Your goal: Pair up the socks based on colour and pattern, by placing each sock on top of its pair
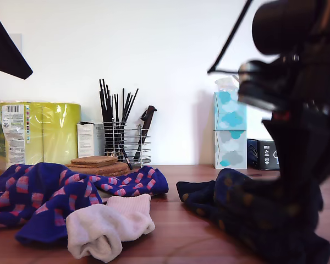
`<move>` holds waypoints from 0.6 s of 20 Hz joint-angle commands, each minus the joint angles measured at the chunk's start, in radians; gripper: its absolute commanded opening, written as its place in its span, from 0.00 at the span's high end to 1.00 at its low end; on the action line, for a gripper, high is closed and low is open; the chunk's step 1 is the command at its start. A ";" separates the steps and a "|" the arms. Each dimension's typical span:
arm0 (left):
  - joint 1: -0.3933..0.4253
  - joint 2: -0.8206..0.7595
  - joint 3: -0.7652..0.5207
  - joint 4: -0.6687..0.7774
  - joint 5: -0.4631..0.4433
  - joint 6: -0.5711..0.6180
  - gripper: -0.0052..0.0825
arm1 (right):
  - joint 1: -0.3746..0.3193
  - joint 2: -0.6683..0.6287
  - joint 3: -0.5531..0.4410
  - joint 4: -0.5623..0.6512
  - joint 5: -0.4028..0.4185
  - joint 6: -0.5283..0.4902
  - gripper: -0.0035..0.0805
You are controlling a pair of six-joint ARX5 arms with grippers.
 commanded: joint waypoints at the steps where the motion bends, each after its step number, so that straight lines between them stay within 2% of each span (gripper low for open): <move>1: 0.003 0.000 0.000 0.008 0.000 0.007 0.96 | 0.005 0.013 -0.015 0.014 -0.002 -0.013 0.65; 2: 0.003 0.000 0.000 0.010 0.000 0.008 0.96 | 0.005 0.011 -0.014 0.022 -0.001 -0.029 0.51; 3: 0.003 0.000 0.000 0.013 0.000 0.008 0.96 | 0.005 0.005 -0.014 0.026 -0.001 -0.044 0.44; 6: 0.003 0.000 0.000 0.037 -0.015 0.008 0.96 | 0.005 -0.050 0.000 0.012 -0.001 -0.060 0.43; 12: 0.003 0.000 0.000 0.063 -0.026 0.008 0.96 | 0.005 -0.248 0.060 -0.058 0.000 -0.061 0.43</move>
